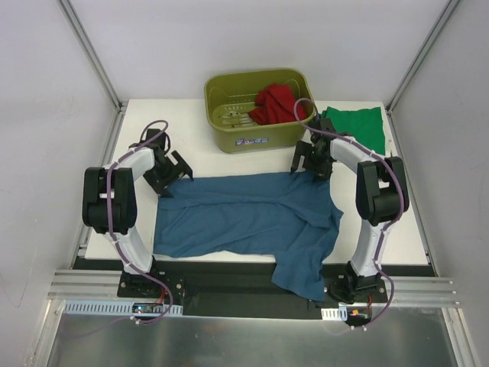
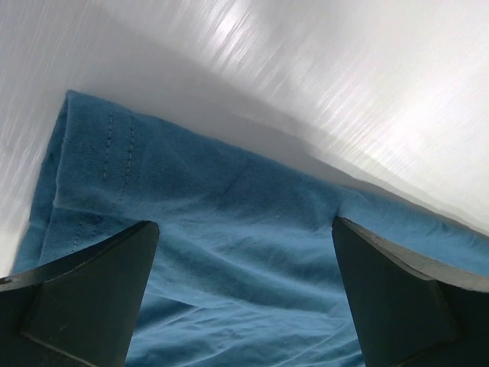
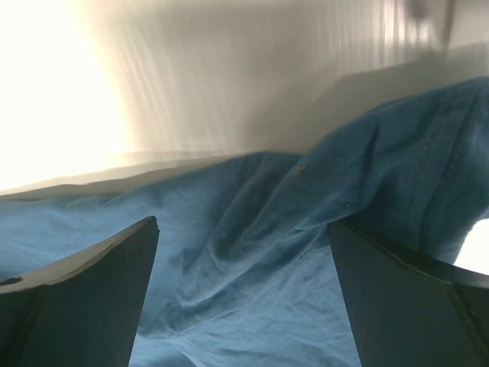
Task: Fold and stack the t-shirts
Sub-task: Fold the flattened tshirt in 1/3 of the way
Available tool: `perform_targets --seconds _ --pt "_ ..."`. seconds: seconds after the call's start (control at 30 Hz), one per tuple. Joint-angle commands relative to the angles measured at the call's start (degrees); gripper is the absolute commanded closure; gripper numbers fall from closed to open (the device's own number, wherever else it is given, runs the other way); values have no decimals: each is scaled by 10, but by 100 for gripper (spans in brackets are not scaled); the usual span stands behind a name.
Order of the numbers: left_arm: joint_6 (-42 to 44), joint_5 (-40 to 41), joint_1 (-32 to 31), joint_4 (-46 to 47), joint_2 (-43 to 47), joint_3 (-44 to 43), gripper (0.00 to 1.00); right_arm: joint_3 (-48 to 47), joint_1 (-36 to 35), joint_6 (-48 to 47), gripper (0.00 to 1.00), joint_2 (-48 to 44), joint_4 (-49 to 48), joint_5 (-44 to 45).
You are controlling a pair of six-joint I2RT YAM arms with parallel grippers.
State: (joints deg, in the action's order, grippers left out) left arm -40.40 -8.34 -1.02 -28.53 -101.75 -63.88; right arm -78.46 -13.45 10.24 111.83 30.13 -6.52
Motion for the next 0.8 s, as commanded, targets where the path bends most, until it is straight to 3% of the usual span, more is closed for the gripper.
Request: perform_targets --seconds 0.0,0.23,0.43,0.6,0.77 --pt "21 10 7 46 -65 -28 0 -78 18 -13 3 54 16 -28" --pt "18 46 34 31 -77 -74 1 -160 33 -25 3 103 27 -25" --pt "28 36 38 23 -67 -100 1 -173 31 -31 3 96 20 -66" --pt "38 54 38 9 0 -92 1 -137 19 -51 3 25 18 -69" --pt "27 103 38 -13 134 -20 1 -69 6 -56 3 -103 18 -32"
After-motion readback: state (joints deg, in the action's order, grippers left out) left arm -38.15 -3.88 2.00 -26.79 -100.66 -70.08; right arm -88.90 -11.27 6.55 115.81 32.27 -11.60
